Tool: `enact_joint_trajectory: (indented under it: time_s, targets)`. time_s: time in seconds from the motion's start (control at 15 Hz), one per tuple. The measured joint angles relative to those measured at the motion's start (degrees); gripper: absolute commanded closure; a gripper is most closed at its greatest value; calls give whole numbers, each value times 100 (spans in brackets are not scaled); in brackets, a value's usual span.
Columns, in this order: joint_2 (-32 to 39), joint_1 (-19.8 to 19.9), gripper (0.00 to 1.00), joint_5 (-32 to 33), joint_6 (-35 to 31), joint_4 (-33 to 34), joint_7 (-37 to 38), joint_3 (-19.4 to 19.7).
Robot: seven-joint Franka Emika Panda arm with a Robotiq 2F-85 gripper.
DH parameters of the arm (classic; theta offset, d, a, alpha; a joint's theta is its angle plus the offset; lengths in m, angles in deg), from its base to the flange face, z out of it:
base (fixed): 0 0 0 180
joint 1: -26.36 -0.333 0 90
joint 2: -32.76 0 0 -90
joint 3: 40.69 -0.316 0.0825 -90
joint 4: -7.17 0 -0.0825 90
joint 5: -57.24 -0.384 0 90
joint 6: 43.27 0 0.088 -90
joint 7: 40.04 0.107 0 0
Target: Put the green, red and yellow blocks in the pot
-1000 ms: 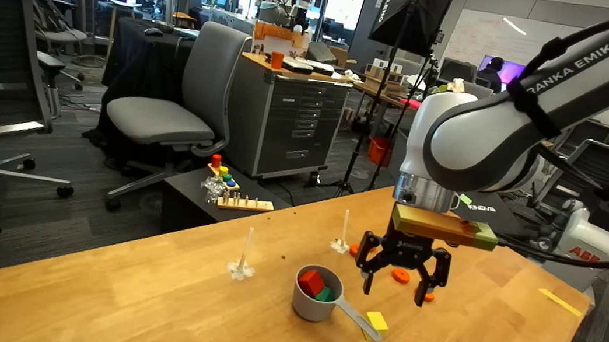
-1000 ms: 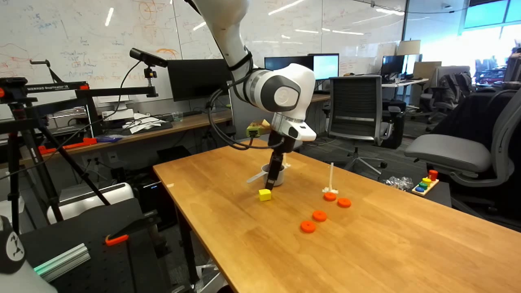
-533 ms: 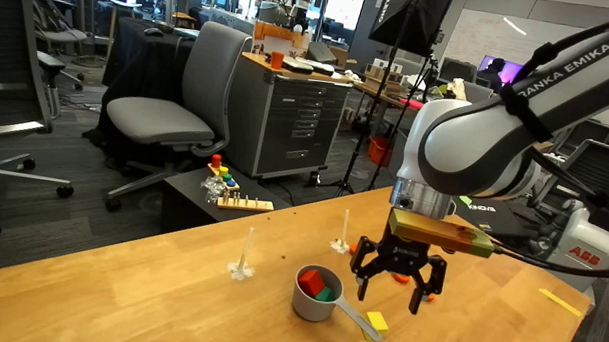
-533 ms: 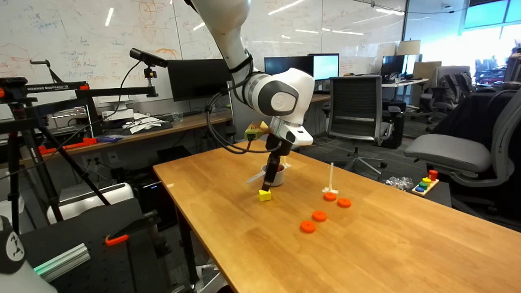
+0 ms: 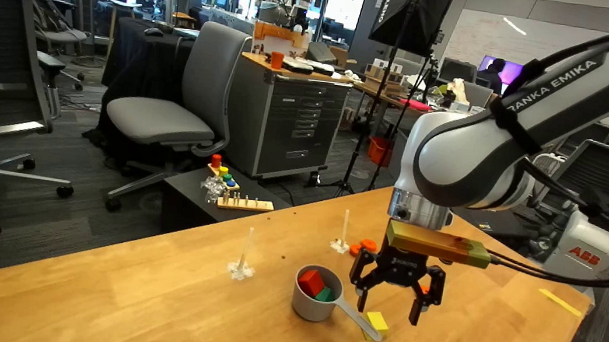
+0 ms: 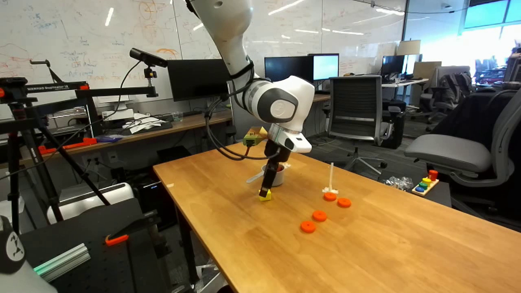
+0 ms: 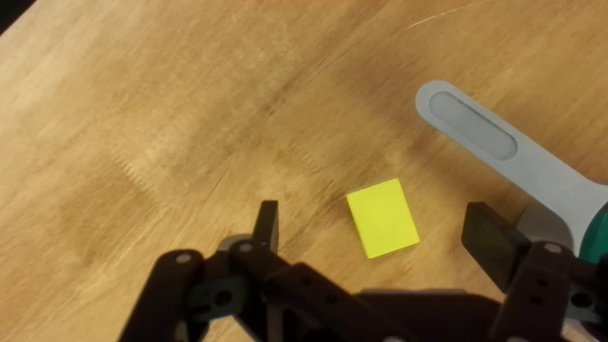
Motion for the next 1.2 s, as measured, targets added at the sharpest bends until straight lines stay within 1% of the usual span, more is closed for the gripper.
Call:
enact_joint_trajectory:
  time_s: [0.33, 0.4, 0.47, 0.53, 0.6, 0.73, 0.93, 1.0, 1.07, 1.2]
  targets:
    - [153, 0, 0, 0, 0, 65, 0, 0]
    - [175, 0, 25, 0, 1, 75, 0, 0]
    - [195, 0, 28, 0, 1, 84, 0, 0]
    - [213, 0, 34, 0, 1, 93, 0, 0]
    - [228, 0, 44, 0, 1, 102, 0, 1]
    - [237, 1, 58, -6, 1, 112, 0, 3]
    - [237, 9, 82, -46, 1, 126, 0, 9]
    - [237, 18, 89, -75, 1, 134, 0, 9]
    - [237, 28, 92, -111, 0, 145, -1, 9]
    - [221, 58, 91, -179, -21, 180, -1, 10]
